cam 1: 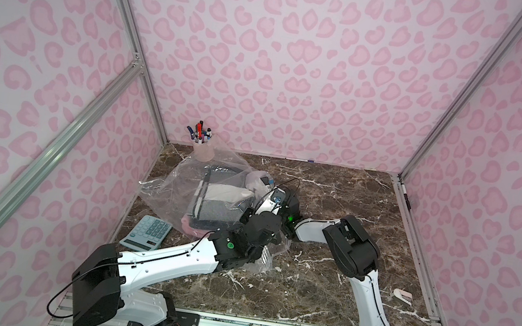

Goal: Take the blanket out of the vacuum bag
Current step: Take out the blanket from the vacuum bag.

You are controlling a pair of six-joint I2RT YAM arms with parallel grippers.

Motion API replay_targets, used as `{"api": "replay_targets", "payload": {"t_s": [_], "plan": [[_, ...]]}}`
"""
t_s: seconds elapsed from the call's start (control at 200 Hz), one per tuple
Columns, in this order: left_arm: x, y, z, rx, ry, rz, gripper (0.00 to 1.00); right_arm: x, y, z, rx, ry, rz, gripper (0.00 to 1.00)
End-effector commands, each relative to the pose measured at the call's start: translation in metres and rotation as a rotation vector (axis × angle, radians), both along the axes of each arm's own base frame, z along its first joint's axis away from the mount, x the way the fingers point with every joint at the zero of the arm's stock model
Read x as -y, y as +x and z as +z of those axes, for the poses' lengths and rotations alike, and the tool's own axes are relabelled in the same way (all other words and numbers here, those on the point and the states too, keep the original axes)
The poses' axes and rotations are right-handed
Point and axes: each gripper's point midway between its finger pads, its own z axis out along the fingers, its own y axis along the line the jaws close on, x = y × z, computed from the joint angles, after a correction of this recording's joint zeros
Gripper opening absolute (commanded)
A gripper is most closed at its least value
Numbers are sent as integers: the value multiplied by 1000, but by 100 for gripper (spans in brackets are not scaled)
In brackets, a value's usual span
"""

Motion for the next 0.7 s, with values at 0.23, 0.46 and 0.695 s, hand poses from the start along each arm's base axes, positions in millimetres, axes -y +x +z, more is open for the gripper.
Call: {"api": "replay_targets", "payload": {"t_s": [0.23, 0.46, 0.695], "plan": [[5, 16, 0, 15, -66, -10, 4, 11, -5, 5, -31, -99, -29, 0], [4, 30, -7, 30, -63, -14, 4, 25, -16, 18, -72, -155, -56, 0], [10, 47, -7, 40, -56, -23, 4, 40, -33, 18, -85, -164, -64, 0]]}}
